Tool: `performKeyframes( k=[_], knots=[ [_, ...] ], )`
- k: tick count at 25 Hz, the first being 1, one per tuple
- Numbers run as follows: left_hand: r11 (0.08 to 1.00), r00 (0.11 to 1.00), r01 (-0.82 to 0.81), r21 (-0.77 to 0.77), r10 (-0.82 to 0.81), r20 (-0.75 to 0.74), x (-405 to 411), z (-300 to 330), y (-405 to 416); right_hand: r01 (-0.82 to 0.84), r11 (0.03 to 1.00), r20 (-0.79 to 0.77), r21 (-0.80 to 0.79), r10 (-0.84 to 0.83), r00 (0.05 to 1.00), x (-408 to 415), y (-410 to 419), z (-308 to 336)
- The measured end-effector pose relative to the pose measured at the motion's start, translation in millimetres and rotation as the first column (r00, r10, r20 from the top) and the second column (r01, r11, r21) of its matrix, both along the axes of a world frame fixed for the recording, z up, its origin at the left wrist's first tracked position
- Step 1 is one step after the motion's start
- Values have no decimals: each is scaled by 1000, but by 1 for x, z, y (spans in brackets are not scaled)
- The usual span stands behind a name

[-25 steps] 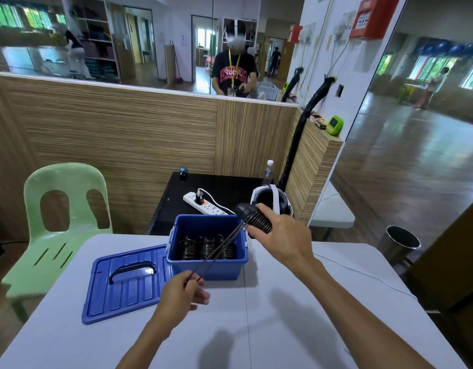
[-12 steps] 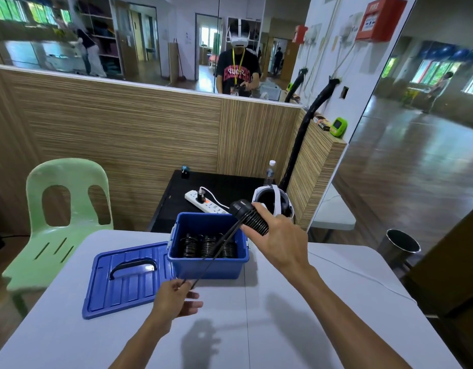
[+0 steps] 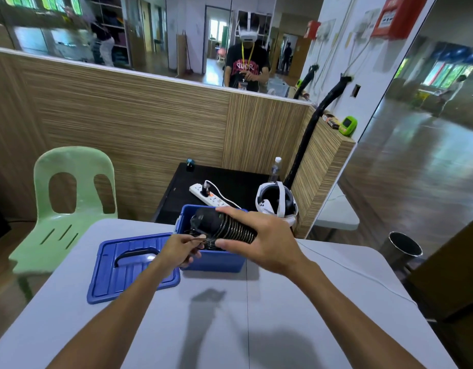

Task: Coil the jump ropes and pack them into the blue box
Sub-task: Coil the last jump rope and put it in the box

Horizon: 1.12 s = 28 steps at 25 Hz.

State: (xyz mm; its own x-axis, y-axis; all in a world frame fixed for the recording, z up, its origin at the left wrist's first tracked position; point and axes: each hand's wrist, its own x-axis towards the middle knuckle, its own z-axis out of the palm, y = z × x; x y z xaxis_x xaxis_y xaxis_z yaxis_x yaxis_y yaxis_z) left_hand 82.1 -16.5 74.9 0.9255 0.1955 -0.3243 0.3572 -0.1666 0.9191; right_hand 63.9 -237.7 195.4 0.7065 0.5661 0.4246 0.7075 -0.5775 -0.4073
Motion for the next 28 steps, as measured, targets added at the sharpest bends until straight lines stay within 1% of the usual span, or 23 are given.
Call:
performKeyframes(
  k=[2, 3, 5, 6, 8, 10, 12, 13, 15, 17, 20, 22, 23, 25, 26, 28],
  knots=[
    [997, 997, 45, 63, -49, 62, 10, 11, 8, -85, 996, -50, -3, 85, 995, -6, 4, -5],
    [993, 988, 99, 63, -106, 109, 16, 17, 12, -125, 992, -66, -13, 124, 990, -10, 6, -7],
    [972, 955, 226, 68, -234, 180, 25, 30, 15, -183, 982, -62, -38, 180, 982, -19, 10, -10],
    [959, 943, 255, 120, -274, 189, 26, 38, 15, -198, 979, -39, -57, 196, 980, -23, 11, -10],
    [934, 932, 283, 216, -321, 166, 29, 53, 12, -210, 973, -5, -101, 210, 978, -31, 11, -8],
    [914, 918, 319, 250, -364, 160, 32, 68, 9, -203, 968, 39, -149, 211, 977, -36, 10, -8],
    [883, 894, 334, 329, -407, 185, 35, 90, 7, -184, 949, 79, -258, 210, 974, -38, 12, -13],
    [868, 877, 333, 368, -429, 219, 37, 104, 6, -171, 934, 73, -313, 203, 976, -38, 12, -16],
    [873, 840, 285, 395, -426, 335, 37, 131, -1, -128, 923, 26, -363, 147, 989, -36, 8, -23],
    [896, 798, 243, 373, -403, 449, 27, 151, -10, -70, 920, -27, -386, 65, 998, -28, 2, -23],
    [894, 716, 247, 373, -428, 552, 6, 158, -28, -26, 914, -63, -405, 0, 998, -16, -6, -23],
    [918, 665, 197, 345, -383, 641, -3, 155, -34, 17, 920, -80, -391, -52, 995, -10, -9, -23],
    [910, 624, 170, 378, -396, 673, -6, 153, -34, 42, 918, -80, -394, -80, 994, -6, -10, -22],
    [822, 494, 47, 567, -512, 702, -12, 144, -37, 95, 908, -59, -409, -131, 990, 1, -11, -19],
    [782, 438, -39, 622, -546, 714, -15, 137, -39, 118, 909, -49, -399, -150, 988, 4, -12, -17],
    [765, 390, -142, 628, -540, 746, -24, 123, -39, 163, 920, -45, -355, -191, 981, 9, -13, -13]
  ],
)
